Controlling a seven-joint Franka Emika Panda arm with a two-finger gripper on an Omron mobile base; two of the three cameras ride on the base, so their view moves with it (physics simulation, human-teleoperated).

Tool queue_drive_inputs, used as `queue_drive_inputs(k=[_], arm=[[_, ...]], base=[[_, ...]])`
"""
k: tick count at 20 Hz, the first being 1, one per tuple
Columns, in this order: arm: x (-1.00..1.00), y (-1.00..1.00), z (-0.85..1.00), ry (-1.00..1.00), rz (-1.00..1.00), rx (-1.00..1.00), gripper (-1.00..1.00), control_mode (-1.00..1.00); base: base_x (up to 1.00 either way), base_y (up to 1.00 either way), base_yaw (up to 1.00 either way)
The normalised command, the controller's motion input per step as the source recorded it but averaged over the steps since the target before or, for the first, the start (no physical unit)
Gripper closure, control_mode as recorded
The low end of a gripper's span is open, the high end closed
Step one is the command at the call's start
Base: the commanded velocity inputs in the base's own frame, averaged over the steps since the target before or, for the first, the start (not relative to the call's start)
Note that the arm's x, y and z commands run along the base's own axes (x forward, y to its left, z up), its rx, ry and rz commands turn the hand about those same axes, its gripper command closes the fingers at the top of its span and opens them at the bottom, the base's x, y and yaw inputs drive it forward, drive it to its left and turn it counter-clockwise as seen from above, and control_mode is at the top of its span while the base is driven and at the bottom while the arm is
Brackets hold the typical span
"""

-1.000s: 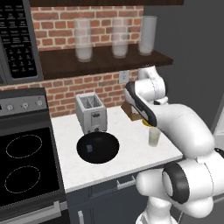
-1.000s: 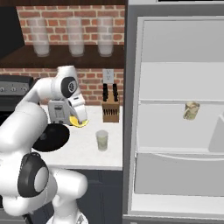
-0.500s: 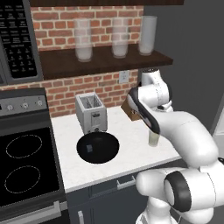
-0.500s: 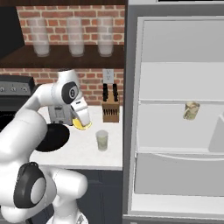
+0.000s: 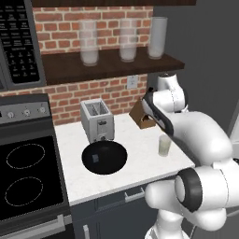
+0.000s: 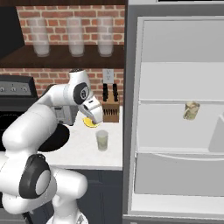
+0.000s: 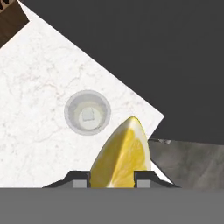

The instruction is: Grab a lemon wedge from the fridge and one ice cube from the ice bowl, and put them in the glass of lemonade.

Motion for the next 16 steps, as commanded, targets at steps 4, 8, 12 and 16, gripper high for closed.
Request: queue_drive_inputs(k=[4, 8, 12, 16], arm=[[0.24, -0.06, -0.25, -0.06, 0.14, 0.05, 1.0, -1.0], [0.03, 0.0, -0.11, -0.04, 0.1, 0.05, 1.0, -1.0], [0.0, -0.06, -0.14, 0.0, 0.07, 0.06, 1.0, -1.0], [0.01, 0.0, -0.09, 0.0, 0.0, 0.0, 1.0, -1.0]], base=[[0.0, 0.0, 0.0], [0.0, 0.0, 0.0], [0.0, 0.0, 0.0], [0.0, 0.0, 0.0]])
